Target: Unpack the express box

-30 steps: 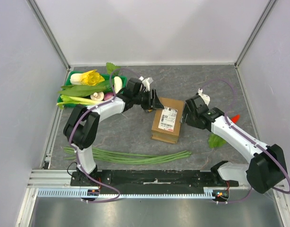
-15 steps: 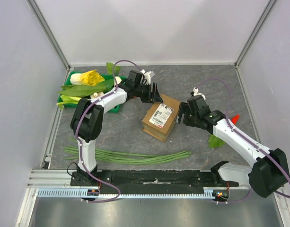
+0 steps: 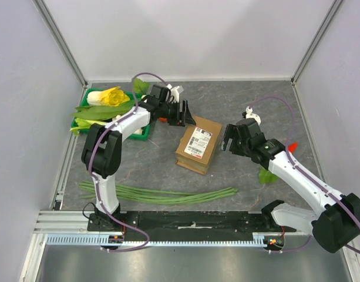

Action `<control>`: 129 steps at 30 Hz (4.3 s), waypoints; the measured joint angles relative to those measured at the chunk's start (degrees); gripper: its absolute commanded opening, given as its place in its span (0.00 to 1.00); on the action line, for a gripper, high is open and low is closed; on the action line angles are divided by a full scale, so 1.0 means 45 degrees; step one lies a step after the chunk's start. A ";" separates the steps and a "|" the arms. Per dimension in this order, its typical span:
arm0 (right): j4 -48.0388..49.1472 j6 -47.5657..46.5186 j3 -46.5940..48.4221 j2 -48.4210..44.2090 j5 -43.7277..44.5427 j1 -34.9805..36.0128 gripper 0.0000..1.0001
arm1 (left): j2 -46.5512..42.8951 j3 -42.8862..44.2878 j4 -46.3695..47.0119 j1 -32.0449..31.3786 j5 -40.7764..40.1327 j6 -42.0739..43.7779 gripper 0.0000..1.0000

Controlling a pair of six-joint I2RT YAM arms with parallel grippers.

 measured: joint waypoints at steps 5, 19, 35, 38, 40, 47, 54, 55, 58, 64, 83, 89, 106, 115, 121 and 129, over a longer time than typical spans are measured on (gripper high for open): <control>0.0151 0.0155 0.0000 -0.0340 -0.0155 0.0000 0.81 | -0.0767 -0.0219 -0.0019 0.0117 0.0039 0.0010 0.77; 0.2293 0.0253 -0.0044 0.1666 -0.2025 0.0000 0.36 | -0.2409 -0.3570 0.1010 0.0121 0.0155 -0.0811 0.62; 0.3808 0.0894 -0.1651 0.0699 -0.1943 -0.0024 0.29 | -0.2885 -0.4124 0.2725 0.0053 0.2001 -0.1807 0.47; 0.3774 0.0991 -0.1826 0.0515 -0.1739 -0.0044 0.29 | -0.2885 -0.4124 0.2987 -0.0058 0.2293 -0.1914 0.46; 0.3546 0.1073 -0.1904 0.0321 -0.1520 -0.0053 0.29 | -0.2914 -0.4124 0.3211 -0.0180 0.2526 -0.2006 0.46; 0.2448 0.1224 -0.2472 -0.0491 -0.0369 -0.0136 0.32 | -0.3410 -0.4085 0.3793 -0.1311 0.3531 -0.2351 0.49; 0.1020 0.1253 -0.3220 -0.0185 0.0418 -0.0078 0.35 | -0.3410 -0.3978 0.4065 -0.2040 0.3842 -0.2807 0.53; 0.1001 0.1243 -0.3215 -0.0068 0.0510 -0.0097 0.36 | -0.3410 -0.3915 0.4085 -0.2035 0.3823 -0.2846 0.54; 0.0845 0.1161 -0.3201 0.0189 0.0724 -0.0141 0.40 | -0.3415 -0.3628 0.4226 -0.2011 0.3759 -0.2895 0.56; 0.0369 0.1049 -0.2798 0.0209 0.0981 -0.0282 0.49 | -0.3963 -0.3313 0.4119 -0.2011 0.2973 -0.2832 0.61; -0.2059 -0.0160 0.1409 -0.1035 0.3254 -0.0733 0.86 | -0.4745 -0.3657 0.1078 -0.1885 -0.4337 -0.1923 0.65; -0.1734 -0.0486 0.1506 -0.0350 0.1953 -0.0738 0.85 | -0.3716 -0.3648 0.1059 -0.1865 -0.5532 -0.1860 0.66; 0.3920 -0.1180 -0.1239 0.0345 -0.3628 -0.2637 0.84 | -0.1253 -0.3395 0.1579 -0.0806 -0.5595 -0.1685 0.66; 0.6509 -0.2215 -0.0937 0.2841 -0.5746 -0.2885 0.77 | -0.0758 -0.3332 0.2142 -0.0529 -0.4891 -0.1676 0.66; 0.6096 -0.2288 0.0185 0.3084 -0.5275 -0.2900 0.87 | -0.0471 -0.3109 0.2297 -0.0447 -0.4595 -0.1671 0.66; 0.4182 -0.2608 0.2443 0.1695 -0.3483 -0.2900 0.89 | -0.0272 -0.2997 0.2720 -0.0442 -0.3589 -0.0826 0.67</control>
